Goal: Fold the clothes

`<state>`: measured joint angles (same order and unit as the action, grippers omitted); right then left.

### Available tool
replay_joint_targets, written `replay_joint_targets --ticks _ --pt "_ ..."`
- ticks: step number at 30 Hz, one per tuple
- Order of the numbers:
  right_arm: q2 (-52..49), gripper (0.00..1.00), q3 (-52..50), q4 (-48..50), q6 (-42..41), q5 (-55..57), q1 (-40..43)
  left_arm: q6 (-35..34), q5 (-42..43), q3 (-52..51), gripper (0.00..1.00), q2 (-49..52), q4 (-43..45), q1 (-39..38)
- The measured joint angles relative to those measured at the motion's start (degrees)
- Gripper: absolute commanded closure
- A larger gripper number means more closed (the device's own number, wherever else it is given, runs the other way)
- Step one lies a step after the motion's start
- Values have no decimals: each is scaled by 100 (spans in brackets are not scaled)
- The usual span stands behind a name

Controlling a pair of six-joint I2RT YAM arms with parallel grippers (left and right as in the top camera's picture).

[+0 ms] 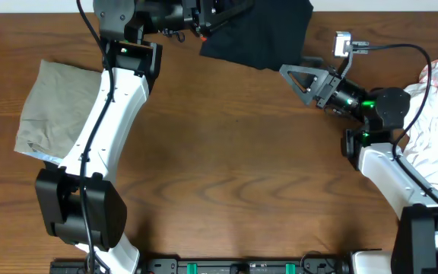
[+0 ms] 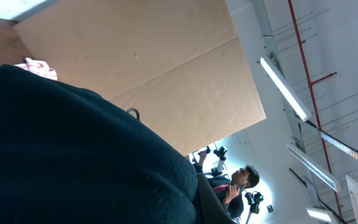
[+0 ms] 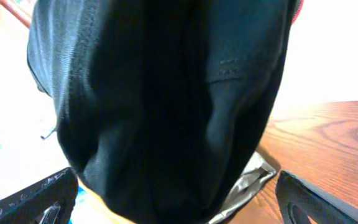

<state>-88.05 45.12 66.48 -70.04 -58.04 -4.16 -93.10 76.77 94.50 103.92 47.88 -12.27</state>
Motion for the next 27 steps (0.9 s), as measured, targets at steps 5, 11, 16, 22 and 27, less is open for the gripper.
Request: replay_joint_targets --ticks 5,11,16,22,27 --pt "-9 1 2 758 -348 4 -31 0 0 0 94 0 0 0" --pt "-9 4 0 1010 -769 4 -52 0 0 0 94 0 0 0" --pt "-9 20 0 1016 -955 4 -52 0 0 0 94 0 0 0" --pt "-9 18 0 1043 -1132 2 -52 0 0 0 94 0 0 0" --pt "-9 19 2 1043 -1167 7 -87 0 0 0 94 0 0 0"
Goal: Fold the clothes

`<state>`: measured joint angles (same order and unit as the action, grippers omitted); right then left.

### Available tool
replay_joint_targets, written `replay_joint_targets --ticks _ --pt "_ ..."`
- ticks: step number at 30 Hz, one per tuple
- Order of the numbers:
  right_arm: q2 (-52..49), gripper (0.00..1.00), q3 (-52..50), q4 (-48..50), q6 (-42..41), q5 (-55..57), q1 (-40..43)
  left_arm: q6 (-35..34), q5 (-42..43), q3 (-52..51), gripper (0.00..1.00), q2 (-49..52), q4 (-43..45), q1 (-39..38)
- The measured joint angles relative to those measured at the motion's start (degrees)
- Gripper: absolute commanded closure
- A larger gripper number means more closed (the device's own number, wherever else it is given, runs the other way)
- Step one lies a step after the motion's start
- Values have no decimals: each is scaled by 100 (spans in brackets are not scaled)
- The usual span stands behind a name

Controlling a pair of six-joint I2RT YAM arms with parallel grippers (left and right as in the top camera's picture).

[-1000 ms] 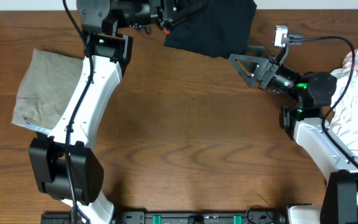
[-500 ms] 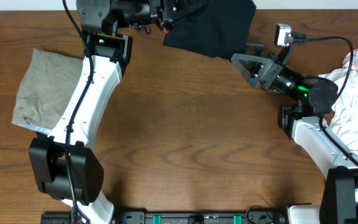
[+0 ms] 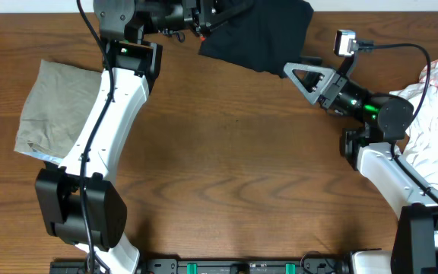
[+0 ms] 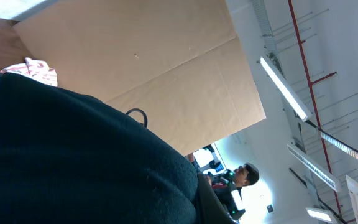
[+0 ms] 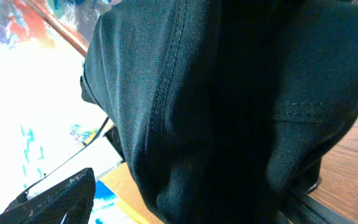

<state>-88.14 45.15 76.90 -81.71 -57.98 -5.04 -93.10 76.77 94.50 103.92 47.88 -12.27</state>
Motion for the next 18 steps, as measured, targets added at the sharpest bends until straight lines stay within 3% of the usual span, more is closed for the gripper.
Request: replay_joint_targets --ticks 9,11,16,18 --pt "0 30 -2 -763 122 109 -103 -4 0 0 94 2 0 -44" --pt "0 37 -2 -702 166 122 -105 -4 0 0 94 0 0 -61" --pt "0 41 -2 -393 188 149 -103 -4 -2 0 94 0 0 -70" --pt "0 47 -2 -35 199 168 -103 -2 -2 0 94 0 0 -70"
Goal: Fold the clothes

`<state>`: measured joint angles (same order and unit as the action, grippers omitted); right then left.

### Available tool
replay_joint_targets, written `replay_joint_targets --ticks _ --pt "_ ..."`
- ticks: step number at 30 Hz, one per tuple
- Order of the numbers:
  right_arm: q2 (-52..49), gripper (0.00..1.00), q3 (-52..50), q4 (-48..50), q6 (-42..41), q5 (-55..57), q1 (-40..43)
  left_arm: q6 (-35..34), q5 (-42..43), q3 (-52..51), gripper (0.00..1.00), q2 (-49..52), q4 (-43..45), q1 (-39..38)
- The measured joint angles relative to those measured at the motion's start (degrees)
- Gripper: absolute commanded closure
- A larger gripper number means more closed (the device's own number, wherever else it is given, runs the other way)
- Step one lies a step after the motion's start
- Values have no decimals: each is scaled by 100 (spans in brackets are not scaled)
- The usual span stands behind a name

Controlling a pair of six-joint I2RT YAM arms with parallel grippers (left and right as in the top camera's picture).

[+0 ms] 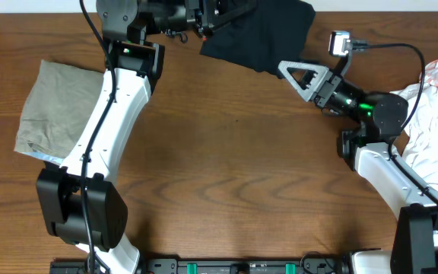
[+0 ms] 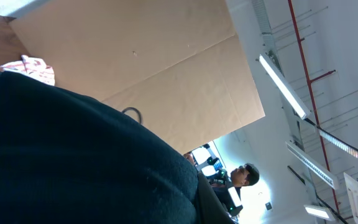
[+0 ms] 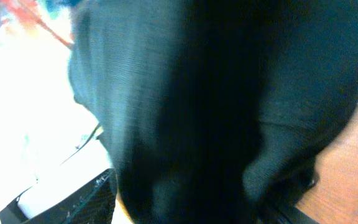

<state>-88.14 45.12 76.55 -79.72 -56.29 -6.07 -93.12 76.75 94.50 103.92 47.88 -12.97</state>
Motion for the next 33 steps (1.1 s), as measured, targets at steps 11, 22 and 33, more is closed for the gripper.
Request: replay_joint_targets --ticks 11,22,33 --pt "-4 99 0 916 -153 39 0 17 28 0 94 0 7 0" --pt "-11 99 4 1235 -603 35 7 433 540 0 94 0 17 0" --pt "-11 99 787 809 -962 -463 212 1692 1143 -28 94 0 -76 2"
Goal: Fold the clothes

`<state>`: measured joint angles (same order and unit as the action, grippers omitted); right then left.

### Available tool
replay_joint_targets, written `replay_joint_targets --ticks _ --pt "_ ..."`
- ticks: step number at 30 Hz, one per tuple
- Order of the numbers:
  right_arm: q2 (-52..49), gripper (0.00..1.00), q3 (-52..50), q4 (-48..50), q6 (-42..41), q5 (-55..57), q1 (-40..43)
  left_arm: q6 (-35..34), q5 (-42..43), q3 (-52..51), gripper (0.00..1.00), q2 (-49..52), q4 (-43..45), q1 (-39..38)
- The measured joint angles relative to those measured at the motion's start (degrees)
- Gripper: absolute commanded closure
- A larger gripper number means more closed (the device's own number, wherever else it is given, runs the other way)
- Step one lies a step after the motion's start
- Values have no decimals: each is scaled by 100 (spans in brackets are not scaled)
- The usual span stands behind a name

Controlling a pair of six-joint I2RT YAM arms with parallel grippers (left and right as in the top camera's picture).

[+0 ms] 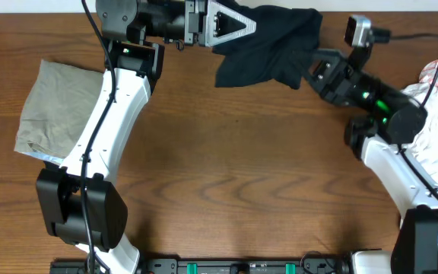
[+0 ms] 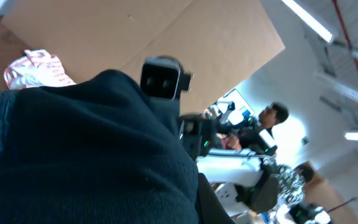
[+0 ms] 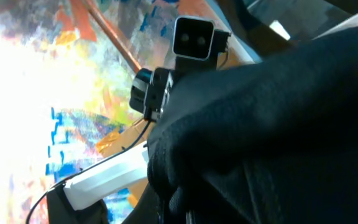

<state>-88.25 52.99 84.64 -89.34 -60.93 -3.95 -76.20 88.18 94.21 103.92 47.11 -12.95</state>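
Observation:
A black garment (image 1: 268, 49) hangs off the table at the far edge, stretched between both grippers. My left gripper (image 1: 243, 29) is shut on its upper left part; the cloth (image 2: 73, 155) fills that wrist view and hides the fingertips. My right gripper (image 1: 312, 67) is shut on the garment's right side, its fingers buried in bunched black fabric (image 3: 278, 124). Each wrist view shows the other arm's camera beyond the cloth.
A folded olive cloth (image 1: 55, 110) lies at the table's left side beside the left arm. A white crumpled pile of clothes sits at the right edge behind the right arm. Brown wood tabletop (image 1: 226, 175) spreads across the middle and front.
My right gripper was open just below the garment's right edge; now it is shut on that side. The left gripper has shifted right, and the garment hangs wider between the two.
My left gripper held the black garment up at the far edge throughout. The right gripper stood open to the garment's lower right, then nearer its edge, then against the cloth. Now both grippers hold the garment.

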Motion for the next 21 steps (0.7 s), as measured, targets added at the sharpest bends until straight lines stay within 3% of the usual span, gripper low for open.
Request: replay_joint_targets --ticks 6,14,21 --pt "0 99 448 -1001 7 -529 22 761 22 -125 94 0 -625 9" --pt "0 99 461 -1128 35 -896 192 1580 37 -142 94 0 -1440 59" --pt "0 99 461 -1130 28 -1069 278 1818 -31 -149 94 68 -1552 227"
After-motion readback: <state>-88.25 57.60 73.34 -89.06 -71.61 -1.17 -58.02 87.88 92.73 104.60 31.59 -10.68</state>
